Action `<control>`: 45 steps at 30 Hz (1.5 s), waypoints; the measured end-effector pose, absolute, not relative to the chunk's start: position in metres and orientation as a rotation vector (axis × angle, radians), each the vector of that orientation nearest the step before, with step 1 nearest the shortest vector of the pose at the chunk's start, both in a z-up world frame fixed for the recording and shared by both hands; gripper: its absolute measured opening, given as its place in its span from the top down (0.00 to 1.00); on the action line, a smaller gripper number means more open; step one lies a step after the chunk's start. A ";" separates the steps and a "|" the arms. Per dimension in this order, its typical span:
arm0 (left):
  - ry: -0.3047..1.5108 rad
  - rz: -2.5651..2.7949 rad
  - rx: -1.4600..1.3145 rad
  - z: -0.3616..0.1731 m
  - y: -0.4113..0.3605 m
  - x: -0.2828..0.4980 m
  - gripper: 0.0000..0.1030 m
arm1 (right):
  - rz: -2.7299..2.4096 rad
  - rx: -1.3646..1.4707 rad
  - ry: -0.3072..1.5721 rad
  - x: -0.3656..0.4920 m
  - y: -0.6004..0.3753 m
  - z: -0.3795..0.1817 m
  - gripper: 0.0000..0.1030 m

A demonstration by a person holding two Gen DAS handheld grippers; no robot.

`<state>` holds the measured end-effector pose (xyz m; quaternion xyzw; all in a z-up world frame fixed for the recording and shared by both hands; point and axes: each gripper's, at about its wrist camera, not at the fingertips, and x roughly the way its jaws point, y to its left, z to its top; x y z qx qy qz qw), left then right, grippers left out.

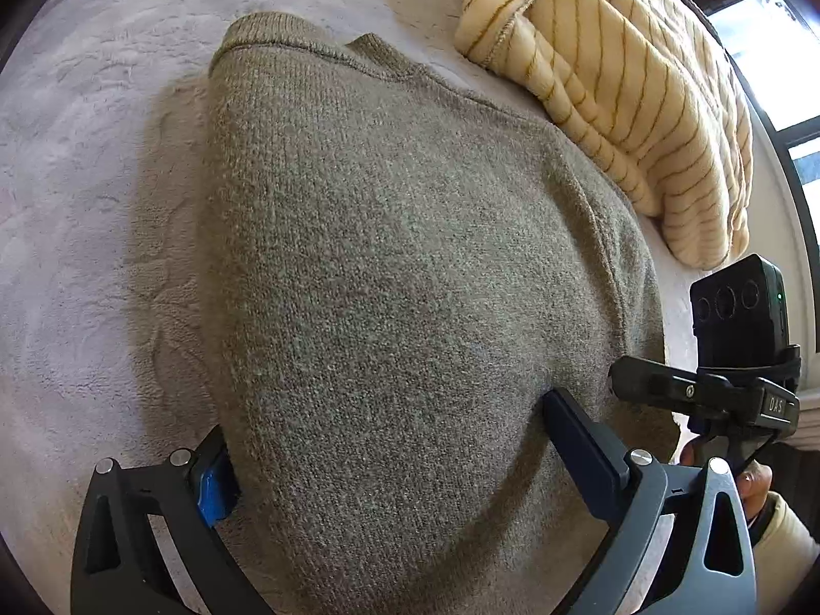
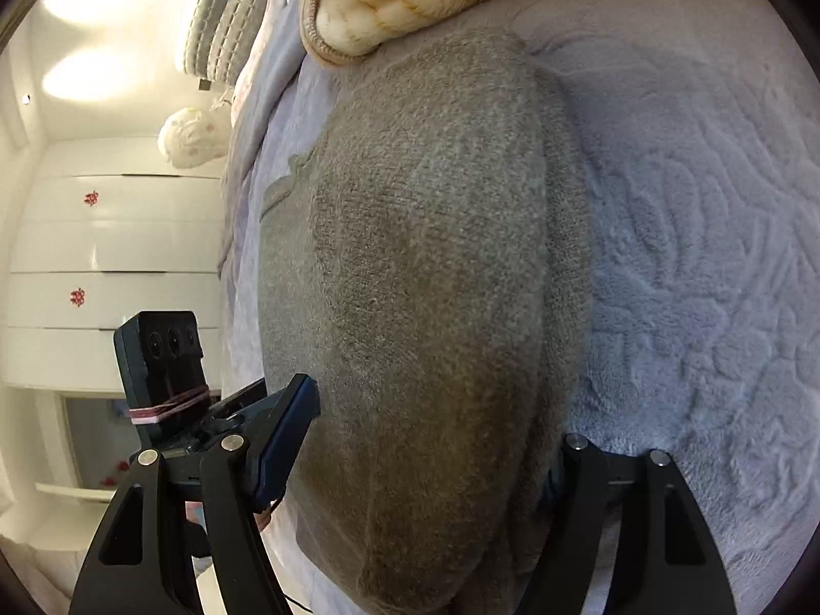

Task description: Fold small clothes

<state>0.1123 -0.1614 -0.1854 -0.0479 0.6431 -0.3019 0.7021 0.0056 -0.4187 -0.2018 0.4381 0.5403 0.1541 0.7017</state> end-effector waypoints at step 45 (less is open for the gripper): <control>1.364 -0.543 -0.198 -0.124 0.114 0.030 0.54 | 0.310 1.220 1.202 -0.013 -0.201 -0.196 0.41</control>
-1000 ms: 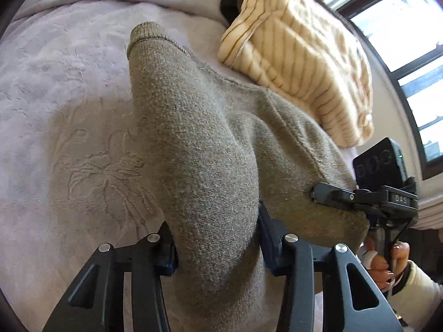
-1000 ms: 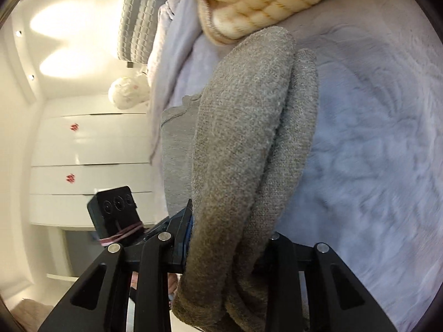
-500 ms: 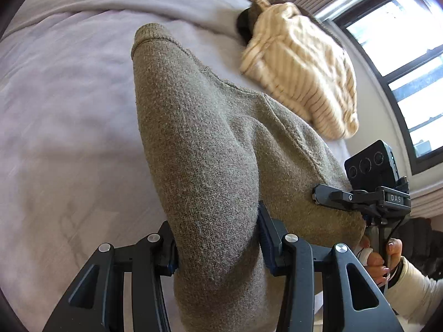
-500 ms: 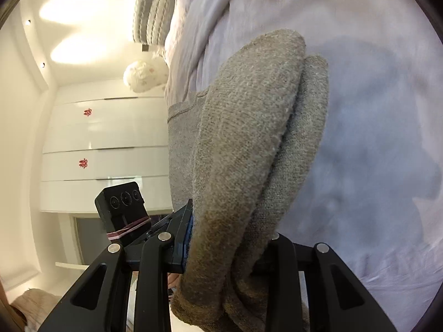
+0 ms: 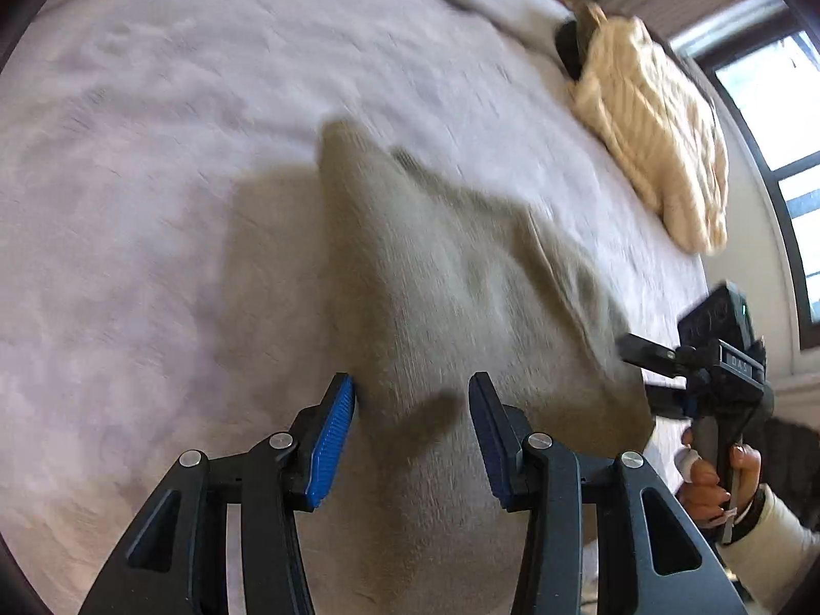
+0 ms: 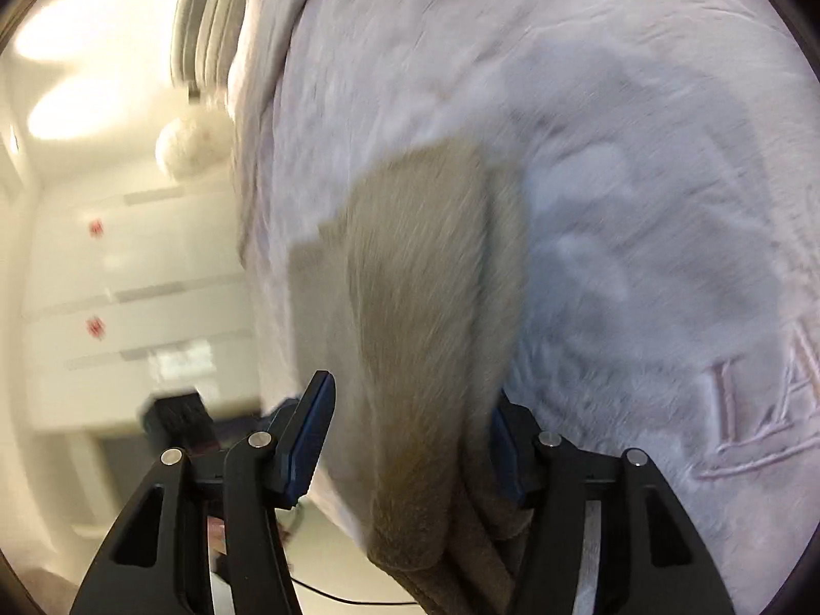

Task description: Fold small clothes

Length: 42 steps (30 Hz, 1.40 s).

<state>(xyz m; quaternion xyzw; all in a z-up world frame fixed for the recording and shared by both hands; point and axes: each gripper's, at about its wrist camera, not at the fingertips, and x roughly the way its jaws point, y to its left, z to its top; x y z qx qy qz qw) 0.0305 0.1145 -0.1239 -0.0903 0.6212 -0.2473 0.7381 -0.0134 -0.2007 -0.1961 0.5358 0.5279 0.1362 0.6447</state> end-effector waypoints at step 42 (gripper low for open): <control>1.494 -0.330 -0.010 -0.152 0.136 -0.045 0.20 | 0.085 0.559 1.505 -0.087 -0.144 -0.165 0.91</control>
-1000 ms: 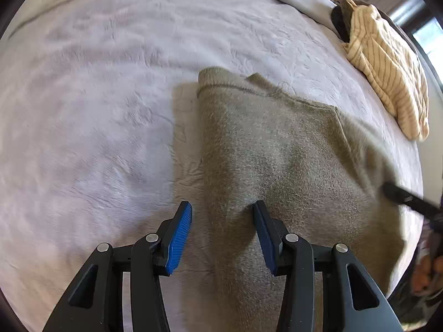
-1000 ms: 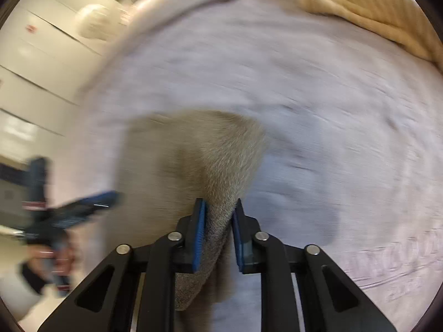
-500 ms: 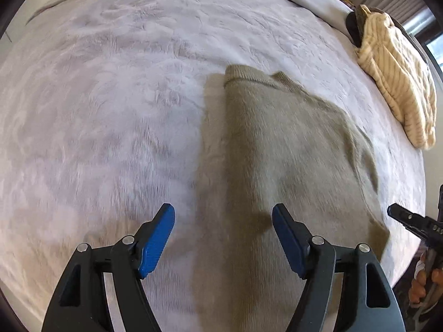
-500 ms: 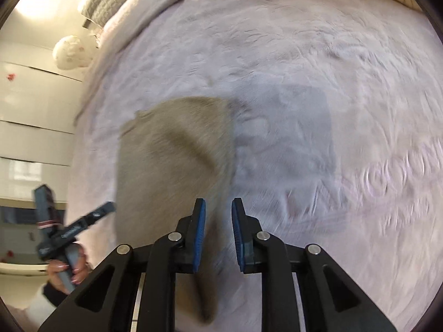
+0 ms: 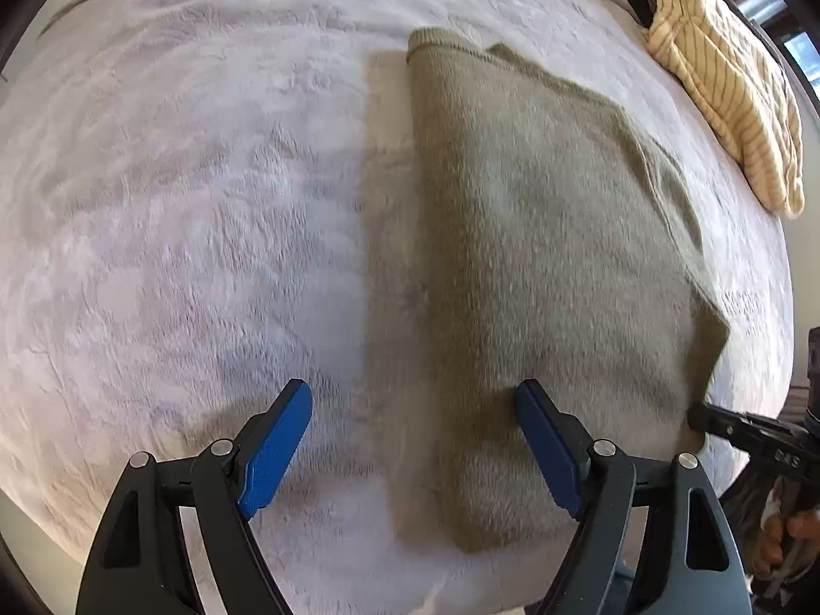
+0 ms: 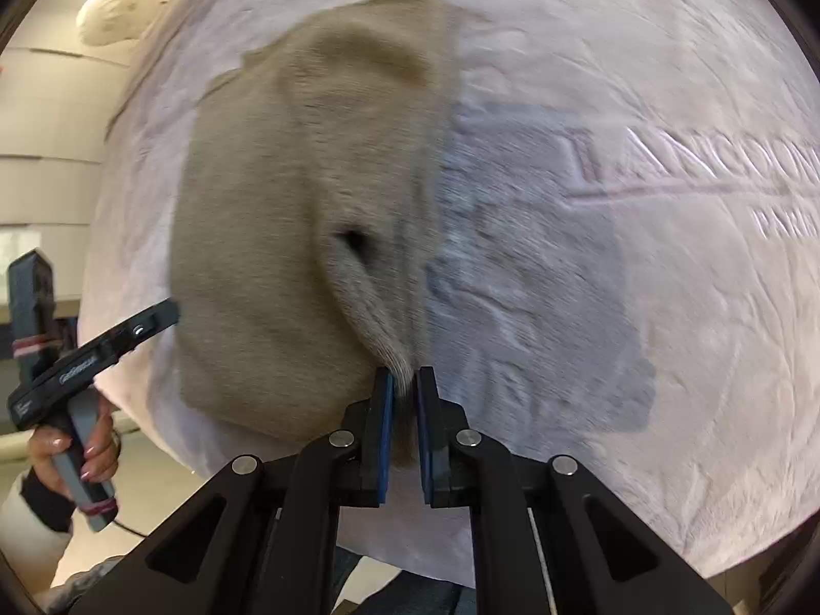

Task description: Fold small clothes

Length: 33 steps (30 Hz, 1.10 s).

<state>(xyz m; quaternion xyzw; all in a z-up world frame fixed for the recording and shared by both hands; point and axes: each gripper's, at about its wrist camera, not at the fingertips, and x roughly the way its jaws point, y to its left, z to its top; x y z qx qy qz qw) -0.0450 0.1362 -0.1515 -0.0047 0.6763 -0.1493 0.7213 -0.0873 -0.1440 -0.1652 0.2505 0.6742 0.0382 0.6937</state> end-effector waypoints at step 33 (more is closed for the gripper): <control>1.520 -0.250 0.123 -0.122 0.118 -0.065 0.20 | 0.009 0.397 1.338 -0.047 -0.135 -0.099 0.85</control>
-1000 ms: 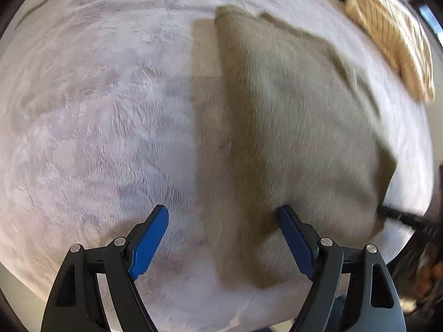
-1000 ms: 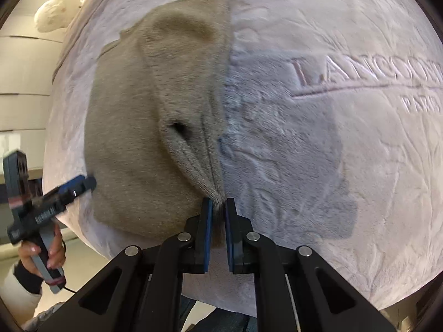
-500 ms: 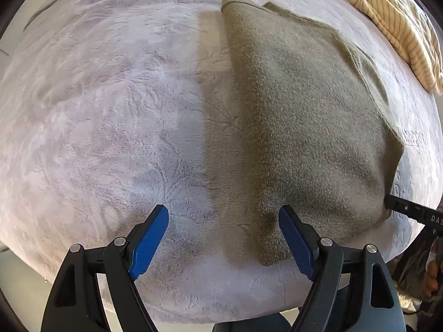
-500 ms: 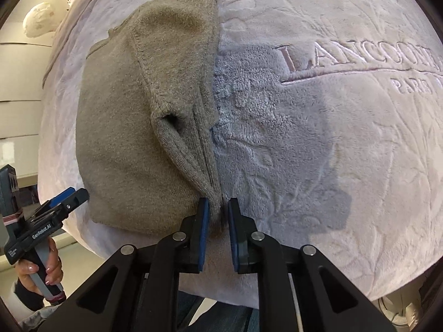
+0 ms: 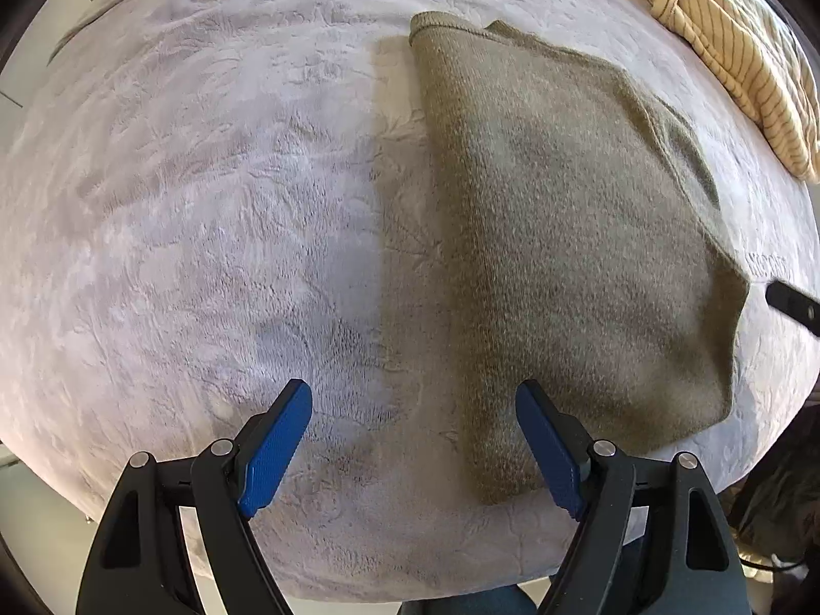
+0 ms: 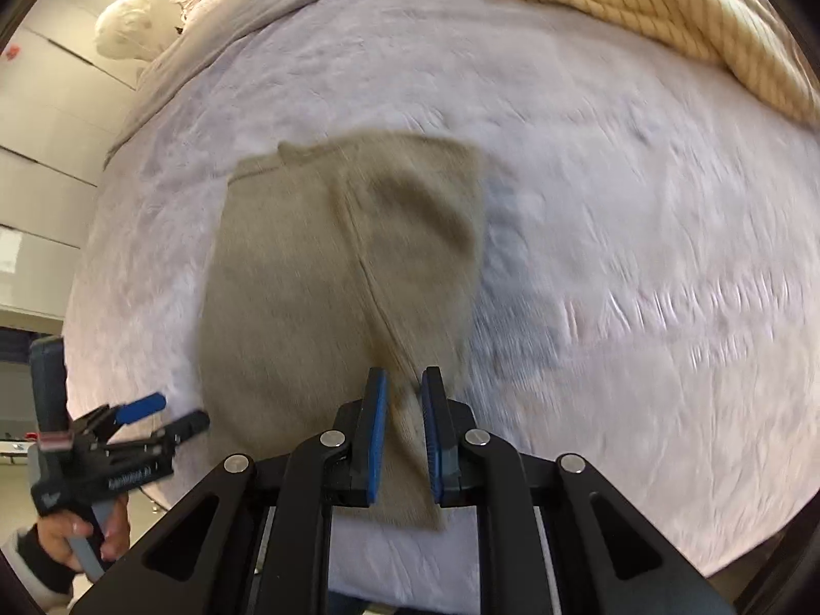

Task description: Fold small clothes

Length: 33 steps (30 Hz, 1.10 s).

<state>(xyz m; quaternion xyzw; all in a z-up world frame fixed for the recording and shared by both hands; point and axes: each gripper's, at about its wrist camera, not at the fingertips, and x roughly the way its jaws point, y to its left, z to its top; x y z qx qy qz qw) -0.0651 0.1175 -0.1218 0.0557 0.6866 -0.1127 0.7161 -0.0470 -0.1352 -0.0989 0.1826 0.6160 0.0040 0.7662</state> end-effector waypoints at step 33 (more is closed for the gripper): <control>1.525 -0.293 0.150 -0.112 0.081 -0.070 0.20 | -0.113 0.351 1.558 -0.064 -0.151 -0.133 0.78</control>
